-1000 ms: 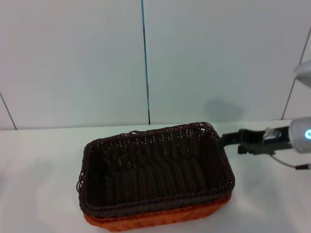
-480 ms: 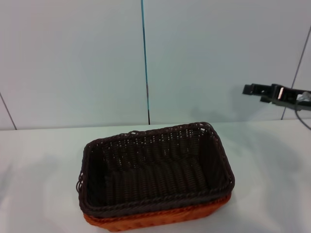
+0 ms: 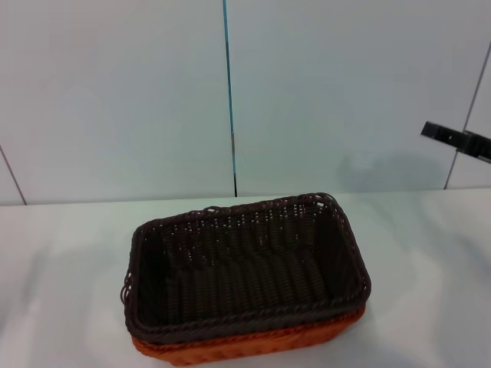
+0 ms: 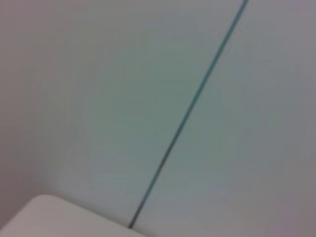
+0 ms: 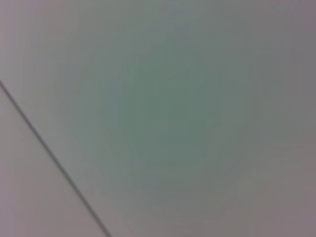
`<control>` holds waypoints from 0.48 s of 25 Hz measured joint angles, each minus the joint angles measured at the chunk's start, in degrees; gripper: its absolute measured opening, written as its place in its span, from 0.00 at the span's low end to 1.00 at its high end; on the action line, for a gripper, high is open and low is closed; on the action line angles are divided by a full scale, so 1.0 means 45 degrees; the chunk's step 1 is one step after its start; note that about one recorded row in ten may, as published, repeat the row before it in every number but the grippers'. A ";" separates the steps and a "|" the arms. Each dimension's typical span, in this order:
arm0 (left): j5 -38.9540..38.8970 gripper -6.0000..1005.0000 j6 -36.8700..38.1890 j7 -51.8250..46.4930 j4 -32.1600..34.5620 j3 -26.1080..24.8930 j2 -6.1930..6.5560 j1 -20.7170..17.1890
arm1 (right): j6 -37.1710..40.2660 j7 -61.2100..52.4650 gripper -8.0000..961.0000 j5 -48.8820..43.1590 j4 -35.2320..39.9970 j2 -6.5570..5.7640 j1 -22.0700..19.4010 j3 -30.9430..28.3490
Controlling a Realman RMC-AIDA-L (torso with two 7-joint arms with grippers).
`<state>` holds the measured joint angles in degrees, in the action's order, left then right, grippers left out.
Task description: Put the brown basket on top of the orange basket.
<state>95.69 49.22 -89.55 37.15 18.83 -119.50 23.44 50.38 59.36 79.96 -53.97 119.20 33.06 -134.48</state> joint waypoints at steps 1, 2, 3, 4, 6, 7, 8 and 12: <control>-0.0156 0.87 0.0127 0.0165 -0.0115 0.0001 -0.0013 0.0030 | -0.0046 0.0652 0.75 0.0557 0.0319 0.0007 -0.0008 -0.0170; -0.0325 0.87 0.0307 0.0360 -0.0246 -0.0008 -0.0019 0.0058 | -0.0057 0.1410 0.75 0.1170 0.0600 0.0011 -0.0012 -0.0344; -0.0494 0.87 0.0509 0.0545 -0.0388 -0.0026 -0.0022 0.0085 | -0.0060 0.2077 0.75 0.1660 0.0845 0.0017 -0.0030 -0.0470; -0.0705 0.87 0.0713 0.0773 -0.0521 -0.0050 -0.0024 0.0103 | -0.0060 0.2718 0.75 0.2112 0.1056 0.0021 -0.0044 -0.0566; -0.1159 0.87 0.1090 0.1306 -0.0764 -0.0068 -0.0044 0.0113 | -0.0078 0.3618 0.75 0.2663 0.1353 0.0031 -0.0079 -0.0631; -0.1424 0.87 0.1264 0.1630 -0.0885 -0.0075 -0.0064 0.0116 | -0.0136 0.3942 0.75 0.2848 0.1502 0.0037 -0.0090 -0.0659; -0.1666 0.87 0.1456 0.2024 -0.1007 -0.0078 -0.0089 0.0120 | -0.0224 0.4052 0.75 0.2904 0.1594 0.0038 -0.0091 -0.0680; -0.2465 0.87 0.2053 0.3578 -0.1546 -0.0085 -0.0153 0.0219 | -0.0891 0.4369 0.75 0.2958 0.2122 0.0024 -0.0044 -0.0728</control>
<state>84.59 58.46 -73.45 30.19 18.45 -120.19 24.42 46.37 79.02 93.28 -44.42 119.30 32.86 -137.75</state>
